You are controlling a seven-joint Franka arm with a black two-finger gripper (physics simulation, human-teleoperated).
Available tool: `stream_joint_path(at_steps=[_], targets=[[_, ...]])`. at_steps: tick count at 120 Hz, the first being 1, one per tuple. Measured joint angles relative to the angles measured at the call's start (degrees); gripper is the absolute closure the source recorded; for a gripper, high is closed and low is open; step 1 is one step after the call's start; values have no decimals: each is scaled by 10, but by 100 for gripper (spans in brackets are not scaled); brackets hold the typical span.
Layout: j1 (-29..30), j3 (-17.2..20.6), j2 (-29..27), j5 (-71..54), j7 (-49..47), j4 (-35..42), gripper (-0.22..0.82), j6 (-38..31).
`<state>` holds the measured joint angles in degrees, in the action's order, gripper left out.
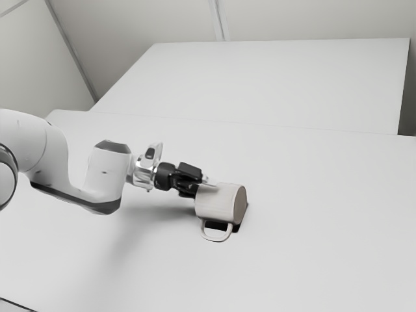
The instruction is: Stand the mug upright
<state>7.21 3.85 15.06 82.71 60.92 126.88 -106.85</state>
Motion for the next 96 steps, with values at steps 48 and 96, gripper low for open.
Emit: stream_joint_path(at_steps=[48, 96], targets=[[-8, 7, -39, 7, 48, -1, 75, -1], [-16, 6, -114, -337, -52, -97, 77, -56]])
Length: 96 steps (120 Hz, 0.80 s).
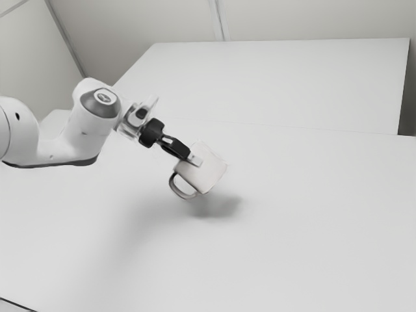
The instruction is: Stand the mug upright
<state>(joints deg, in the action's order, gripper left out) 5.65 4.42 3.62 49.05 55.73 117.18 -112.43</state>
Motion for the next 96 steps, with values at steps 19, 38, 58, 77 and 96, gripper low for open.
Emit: stream_joint_path(at_steps=[19, 38, 58, 77, 96], targets=[[-1, 0, -8, -222, -91, -44, 78, -5], [0, 2, -12, -360, -173, -56, 78, -13], [-5, 2, -12, -425, -245, -27, 78, -51], [-13, 3, -21, -444, -302, 36, 78, -121], [-18, 3, -20, -450, -352, 82, 78, -172]])
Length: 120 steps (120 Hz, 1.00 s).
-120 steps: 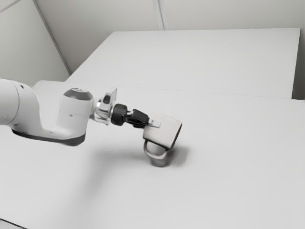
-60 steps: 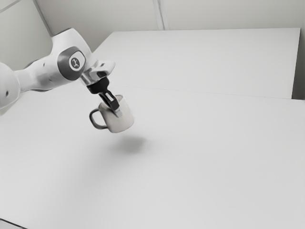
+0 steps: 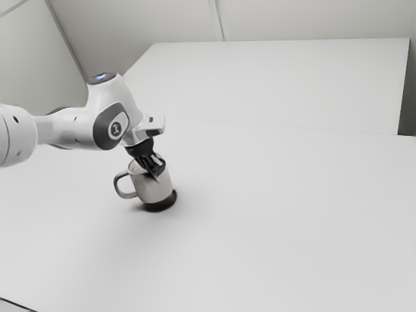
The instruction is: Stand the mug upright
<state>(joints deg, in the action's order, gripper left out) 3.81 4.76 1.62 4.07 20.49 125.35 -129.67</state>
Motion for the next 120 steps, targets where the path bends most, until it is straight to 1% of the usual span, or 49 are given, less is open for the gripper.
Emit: stream_joint_path(at_steps=[10, 20, 25, 36, 42, 50, 60, 72, 85, 98, 120], targets=[[-1, 0, 2, -1, -22, 12, 77, -15], [0, 0, 4, 1, -39, 16, 71, -24], [2, 0, 5, 2, -46, 17, 65, -27], [4, 1, 6, 5, -61, 20, 44, -31], [4, 2, 5, 6, -68, 21, 35, -33], [3, 3, 2, 9, -77, 21, 25, -34], [0, 3, -4, 13, -87, 10, 17, -27], [-3, 4, -8, 16, -97, -49, 11, 14], [-7, 3, 0, 17, -105, -132, 6, 79], [-9, -1, 27, 17, -113, -224, 4, 149], [5, -6, 62, 11, -122, -346, 2, 256]])
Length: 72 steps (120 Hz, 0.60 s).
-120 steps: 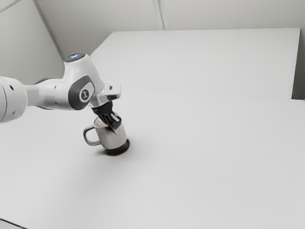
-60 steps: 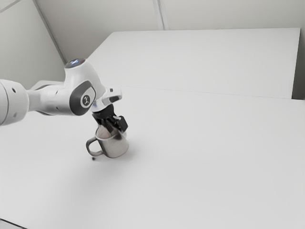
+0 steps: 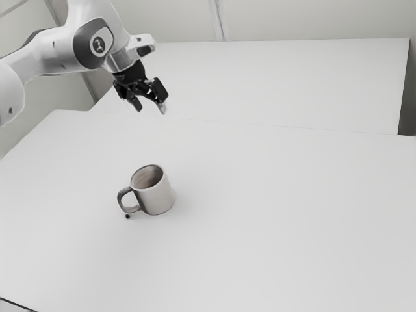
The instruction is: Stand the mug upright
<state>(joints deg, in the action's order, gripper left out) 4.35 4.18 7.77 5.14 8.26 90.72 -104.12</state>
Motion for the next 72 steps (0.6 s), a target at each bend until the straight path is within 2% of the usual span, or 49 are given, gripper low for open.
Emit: stream_joint_path(at_steps=[26, 72], targets=[[-7, -25, 50, -4, -8, -119, 1, 97], [-8, -29, 53, -4, -17, -131, 0, 150]])
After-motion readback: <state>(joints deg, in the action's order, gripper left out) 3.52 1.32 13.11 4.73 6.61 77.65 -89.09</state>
